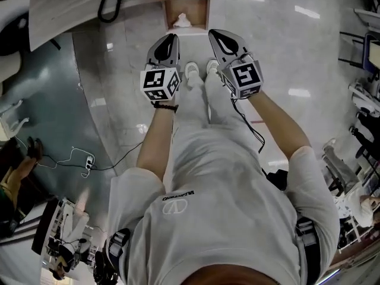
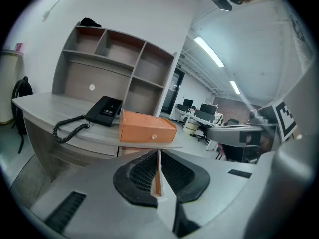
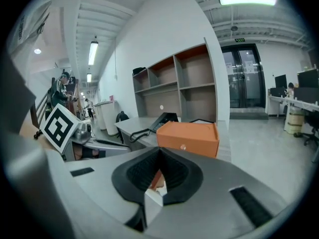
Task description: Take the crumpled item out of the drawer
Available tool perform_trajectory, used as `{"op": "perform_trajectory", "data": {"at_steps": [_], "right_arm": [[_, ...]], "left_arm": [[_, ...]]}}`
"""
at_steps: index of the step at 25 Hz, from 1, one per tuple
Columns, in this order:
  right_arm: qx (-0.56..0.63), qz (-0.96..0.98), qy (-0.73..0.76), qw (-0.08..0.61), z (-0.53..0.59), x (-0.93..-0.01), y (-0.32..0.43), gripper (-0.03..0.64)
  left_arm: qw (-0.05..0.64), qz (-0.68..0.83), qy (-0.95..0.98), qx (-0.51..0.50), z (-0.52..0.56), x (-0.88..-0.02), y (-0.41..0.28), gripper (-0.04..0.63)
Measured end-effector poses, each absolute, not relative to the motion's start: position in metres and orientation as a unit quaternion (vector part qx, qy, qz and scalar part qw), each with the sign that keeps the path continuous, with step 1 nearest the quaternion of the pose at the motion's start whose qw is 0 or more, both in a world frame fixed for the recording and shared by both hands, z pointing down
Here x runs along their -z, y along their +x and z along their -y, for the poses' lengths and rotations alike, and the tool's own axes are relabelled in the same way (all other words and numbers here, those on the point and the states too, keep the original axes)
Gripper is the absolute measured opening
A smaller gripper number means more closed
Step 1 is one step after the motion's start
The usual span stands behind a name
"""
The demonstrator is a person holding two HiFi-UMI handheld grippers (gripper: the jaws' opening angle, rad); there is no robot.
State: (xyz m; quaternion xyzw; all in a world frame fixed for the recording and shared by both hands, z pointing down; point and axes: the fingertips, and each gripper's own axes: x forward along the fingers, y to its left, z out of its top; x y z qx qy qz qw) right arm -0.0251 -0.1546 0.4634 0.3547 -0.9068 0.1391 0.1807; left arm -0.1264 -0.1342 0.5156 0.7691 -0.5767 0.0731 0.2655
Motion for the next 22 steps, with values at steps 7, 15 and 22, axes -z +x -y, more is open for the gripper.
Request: {"op": "perform_trajectory", "data": {"at_steps": [7,15,22], "right_arm": [[-0.184,0.897,0.349,0.198,0.187,-0.556,-0.014,0.0],[-0.212,0.891,0.342,0.21,0.206,-0.631,-0.011,0.0],[-0.228,0.889,0.34,0.204,0.22,-0.684,-0.009,0.002]], "left_arm": [[0.297,0.58,0.752,-0.1,0.168,-0.603,-0.108,0.049],[0.33,0.579,0.736,-0.12,0.199,-0.68,-0.091,0.227],[0.349,0.578,0.724,-0.142,0.214,-0.75,-0.087,0.267]]}}
